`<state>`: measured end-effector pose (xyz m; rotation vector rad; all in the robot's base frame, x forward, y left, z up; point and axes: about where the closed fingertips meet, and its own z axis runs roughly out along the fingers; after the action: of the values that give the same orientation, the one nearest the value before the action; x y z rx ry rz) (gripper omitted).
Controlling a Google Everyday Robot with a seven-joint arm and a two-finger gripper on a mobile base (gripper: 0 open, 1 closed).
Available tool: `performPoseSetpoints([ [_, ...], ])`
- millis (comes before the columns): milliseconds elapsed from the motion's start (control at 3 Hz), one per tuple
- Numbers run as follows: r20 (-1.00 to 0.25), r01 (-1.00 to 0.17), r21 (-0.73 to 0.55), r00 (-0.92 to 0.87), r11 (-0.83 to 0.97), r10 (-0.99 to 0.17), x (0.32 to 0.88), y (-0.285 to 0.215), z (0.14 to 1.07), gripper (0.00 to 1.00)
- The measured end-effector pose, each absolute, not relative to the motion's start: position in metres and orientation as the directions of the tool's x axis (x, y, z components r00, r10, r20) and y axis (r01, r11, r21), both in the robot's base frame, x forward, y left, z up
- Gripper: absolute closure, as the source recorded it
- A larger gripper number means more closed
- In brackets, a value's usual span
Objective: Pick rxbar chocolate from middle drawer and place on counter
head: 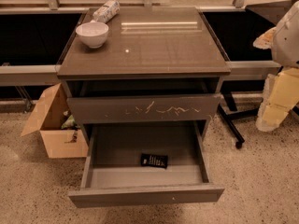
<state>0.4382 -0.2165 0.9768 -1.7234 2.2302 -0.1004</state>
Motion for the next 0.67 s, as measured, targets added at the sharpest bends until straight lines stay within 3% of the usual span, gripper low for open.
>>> performPoseSetpoints([
  [667,-0.248,-0.942,-0.220,-0.196,0.253,-0.949,0.449,-0.208,0.952,0.00],
])
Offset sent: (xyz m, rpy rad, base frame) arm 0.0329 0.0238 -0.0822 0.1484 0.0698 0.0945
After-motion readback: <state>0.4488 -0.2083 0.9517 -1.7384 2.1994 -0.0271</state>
